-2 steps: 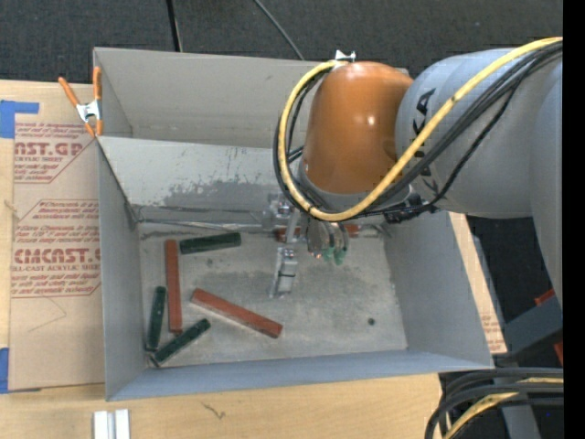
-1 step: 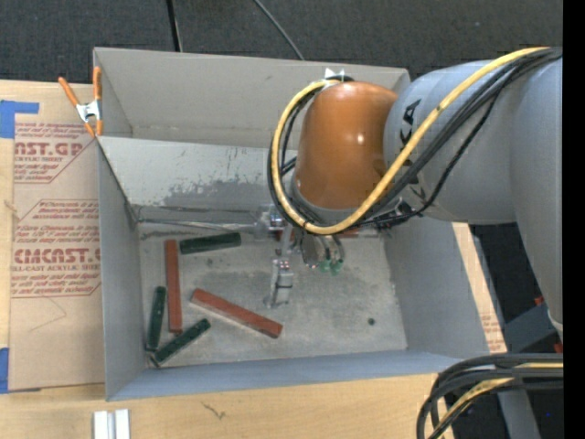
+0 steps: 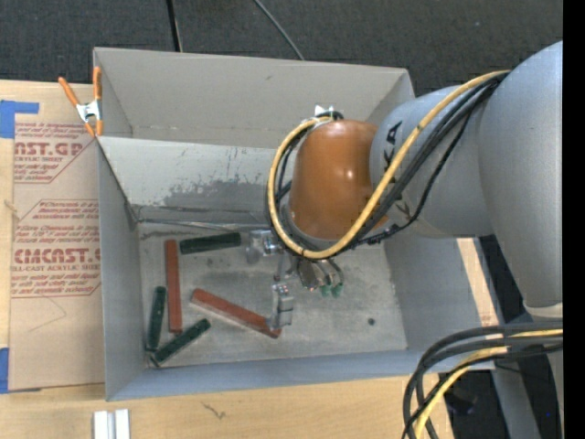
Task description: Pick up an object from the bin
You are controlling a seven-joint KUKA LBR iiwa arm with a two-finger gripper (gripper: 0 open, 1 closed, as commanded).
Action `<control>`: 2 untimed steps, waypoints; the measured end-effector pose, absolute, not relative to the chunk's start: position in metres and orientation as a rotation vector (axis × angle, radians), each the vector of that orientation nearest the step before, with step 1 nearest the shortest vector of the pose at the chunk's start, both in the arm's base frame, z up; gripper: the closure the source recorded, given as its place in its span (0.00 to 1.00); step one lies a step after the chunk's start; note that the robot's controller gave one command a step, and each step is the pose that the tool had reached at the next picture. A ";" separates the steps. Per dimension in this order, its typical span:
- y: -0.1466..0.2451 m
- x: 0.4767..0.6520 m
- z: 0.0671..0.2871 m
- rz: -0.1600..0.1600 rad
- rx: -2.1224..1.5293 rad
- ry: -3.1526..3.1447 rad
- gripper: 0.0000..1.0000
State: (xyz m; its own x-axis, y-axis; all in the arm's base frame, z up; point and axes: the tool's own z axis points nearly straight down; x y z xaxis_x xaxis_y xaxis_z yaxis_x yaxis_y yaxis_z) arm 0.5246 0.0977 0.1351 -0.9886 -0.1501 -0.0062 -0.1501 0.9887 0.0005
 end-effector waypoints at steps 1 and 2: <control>0.093 0.514 0.074 -0.003 -0.440 3.116 0.00; 0.125 0.496 0.075 0.001 -0.092 3.141 1.00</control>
Offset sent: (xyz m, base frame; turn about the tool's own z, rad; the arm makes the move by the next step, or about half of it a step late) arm -0.0284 0.0259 -0.0592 0.0936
